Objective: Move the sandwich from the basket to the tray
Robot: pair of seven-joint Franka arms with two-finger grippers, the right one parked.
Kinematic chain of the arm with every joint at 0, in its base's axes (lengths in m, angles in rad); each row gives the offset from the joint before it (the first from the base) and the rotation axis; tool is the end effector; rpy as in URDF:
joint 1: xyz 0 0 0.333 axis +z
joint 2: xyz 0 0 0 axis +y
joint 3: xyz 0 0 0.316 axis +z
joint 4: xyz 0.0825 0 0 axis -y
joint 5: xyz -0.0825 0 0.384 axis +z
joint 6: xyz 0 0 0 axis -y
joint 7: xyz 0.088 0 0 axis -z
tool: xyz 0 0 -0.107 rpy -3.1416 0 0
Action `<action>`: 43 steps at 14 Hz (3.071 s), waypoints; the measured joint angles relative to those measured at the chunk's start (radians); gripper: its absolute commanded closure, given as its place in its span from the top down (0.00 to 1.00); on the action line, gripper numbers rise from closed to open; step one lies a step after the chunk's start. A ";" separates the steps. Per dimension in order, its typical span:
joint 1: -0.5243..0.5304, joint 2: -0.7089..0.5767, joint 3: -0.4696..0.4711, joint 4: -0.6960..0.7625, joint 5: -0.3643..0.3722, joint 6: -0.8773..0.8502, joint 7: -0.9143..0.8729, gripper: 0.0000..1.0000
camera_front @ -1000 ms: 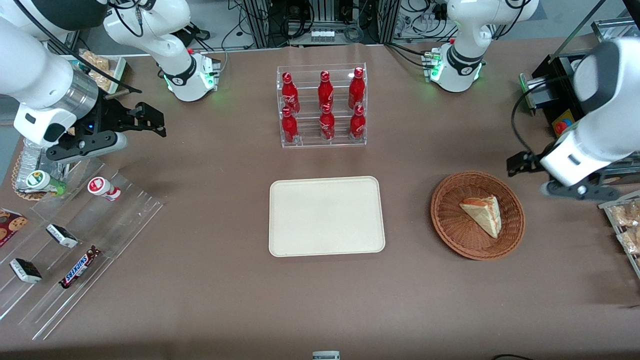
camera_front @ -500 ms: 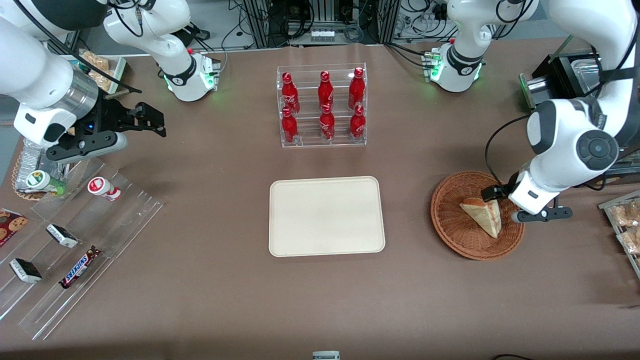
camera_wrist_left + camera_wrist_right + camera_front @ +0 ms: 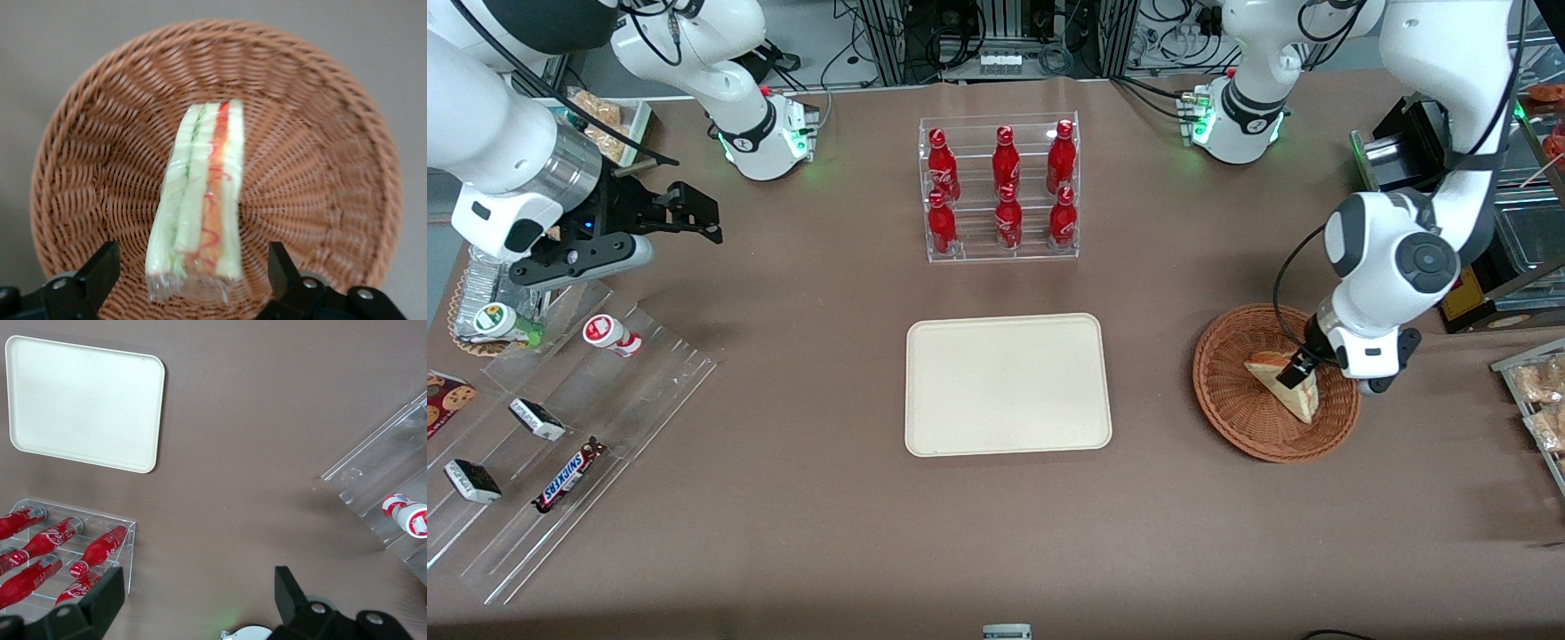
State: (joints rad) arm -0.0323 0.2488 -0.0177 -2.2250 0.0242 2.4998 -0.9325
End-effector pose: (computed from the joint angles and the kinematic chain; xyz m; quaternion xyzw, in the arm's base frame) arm 0.5504 -0.0277 0.2639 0.9081 0.4186 0.0139 0.0016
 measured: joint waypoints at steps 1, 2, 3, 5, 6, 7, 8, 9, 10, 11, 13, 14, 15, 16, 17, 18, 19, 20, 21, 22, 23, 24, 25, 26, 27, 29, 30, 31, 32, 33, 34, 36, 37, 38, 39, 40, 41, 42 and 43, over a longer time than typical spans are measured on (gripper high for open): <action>0.000 0.012 0.000 -0.001 0.000 0.009 -0.011 0.00; 0.000 0.017 0.000 0.001 0.000 0.012 -0.015 0.00; 0.000 0.016 0.000 0.006 0.000 0.011 -0.015 0.00; -0.001 0.014 -0.001 0.045 0.000 -0.035 -0.015 0.00; -0.003 0.014 -0.004 0.084 0.000 -0.087 -0.015 0.00; -0.009 0.012 -0.009 0.134 0.002 -0.148 -0.014 0.00; -0.030 0.011 -0.013 0.184 0.005 -0.201 -0.014 0.00; -0.064 0.011 -0.014 0.227 0.006 -0.238 -0.014 0.00; -0.111 0.014 -0.017 0.262 0.006 -0.259 -0.015 0.00; -0.167 0.022 -0.019 0.287 0.006 -0.264 -0.019 0.00; -0.279 0.060 -0.023 0.335 0.007 -0.263 -0.035 0.01; -0.332 0.091 -0.025 0.368 0.007 -0.262 -0.044 0.01; -0.385 0.131 -0.026 0.410 0.007 -0.261 -0.055 0.01; -0.438 0.177 -0.027 0.455 0.007 -0.258 -0.067 0.01; -0.490 0.226 -0.026 0.502 0.007 -0.253 -0.077 0.01; -0.538 0.274 -0.026 0.550 0.008 -0.240 -0.088 0.01; -0.579 0.315 -0.026 0.590 0.008 -0.218 -0.105 0.01; -0.616 0.346 -0.024 0.617 0.013 -0.187 -0.129 0.01; -0.648 0.369 -0.023 0.634 0.033 -0.155 -0.156 0.02; -0.673 0.383 -0.023 0.641 0.057 -0.134 -0.185 0.02; -0.693 0.395 -0.022 0.644 0.083 -0.125 -0.214 0.02; -0.706 0.405 -0.021 0.645 0.111 -0.116 -0.236 0.04; -0.716 0.415 -0.021 0.645 0.135 -0.108 -0.247 0.06; -0.721 0.426 -0.021 0.645 0.149 -0.101 -0.252 0.19; -0.722 0.435 -0.021 0.645 0.153 -0.097 -0.252 0.60; -0.722 0.447 -0.019 0.645 0.153 -0.091 -0.252 1.00; -0.722 0.447 -0.017 0.648 0.153 -0.088 -0.253 1.00; -0.722 0.445 -0.016 0.658 0.153 -0.087 -0.253 1.00; -0.720 0.436 -0.013 0.671 0.153 -0.088 -0.253 1.00; -0.719 0.415 -0.011 0.685 0.153 -0.102 -0.253 1.00; -0.717 0.383 -0.008 0.695 0.153 -0.143 -0.253 1.00; -0.698 0.294 0.000 0.704 0.153 -0.245 -0.240 1.00; -0.673 0.245 0.000 0.705 0.151 -0.299 -0.204 1.00; -0.643 0.201 0.000 0.706 0.137 -0.353 -0.145 1.00; -0.610 0.160 0.001 0.707 0.098 -0.407 -0.060 1.00; -0.578 0.126 0.003 0.710 0.058 -0.458 0.016 1.00; -0.542 0.097 0.005 0.711 0.033 -0.522 0.082 1.00; -0.503 0.071 0.006 0.711 0.024 -0.594 0.140 1.00; -0.460 0.048 0.007 0.710 0.020 -0.654 0.197 1.00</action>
State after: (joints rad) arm -0.4919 0.2973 -0.0104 -1.5149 0.0441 1.8460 -0.7352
